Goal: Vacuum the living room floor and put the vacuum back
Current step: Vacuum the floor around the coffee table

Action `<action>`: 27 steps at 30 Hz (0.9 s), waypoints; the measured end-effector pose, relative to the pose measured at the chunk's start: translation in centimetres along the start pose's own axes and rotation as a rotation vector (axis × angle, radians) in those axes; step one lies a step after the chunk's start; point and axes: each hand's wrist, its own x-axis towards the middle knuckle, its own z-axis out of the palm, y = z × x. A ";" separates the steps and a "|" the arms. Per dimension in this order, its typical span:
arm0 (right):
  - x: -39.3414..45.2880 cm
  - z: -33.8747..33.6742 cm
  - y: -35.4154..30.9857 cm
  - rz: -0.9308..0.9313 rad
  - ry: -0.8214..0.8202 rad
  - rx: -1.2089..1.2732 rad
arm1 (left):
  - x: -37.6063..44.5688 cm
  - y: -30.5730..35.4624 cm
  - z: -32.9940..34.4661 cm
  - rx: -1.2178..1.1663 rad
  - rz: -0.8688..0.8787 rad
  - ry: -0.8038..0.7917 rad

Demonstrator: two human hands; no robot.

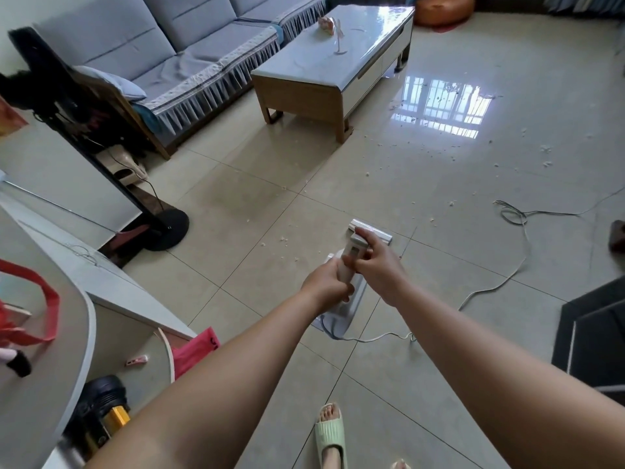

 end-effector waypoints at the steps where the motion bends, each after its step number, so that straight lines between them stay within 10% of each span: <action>1: 0.0 0.1 0.1 -0.011 0.013 -0.032 | 0.0 0.0 0.0 0.004 0.001 -0.006; 17: -1.2 1.2 0.3 -0.147 0.165 -0.333 | -0.8 -0.1 0.5 -0.110 -0.004 -0.019; 27: 0.3 -0.2 0.0 0.437 -0.164 0.518 | -1.5 -0.4 -0.6 0.381 0.068 0.006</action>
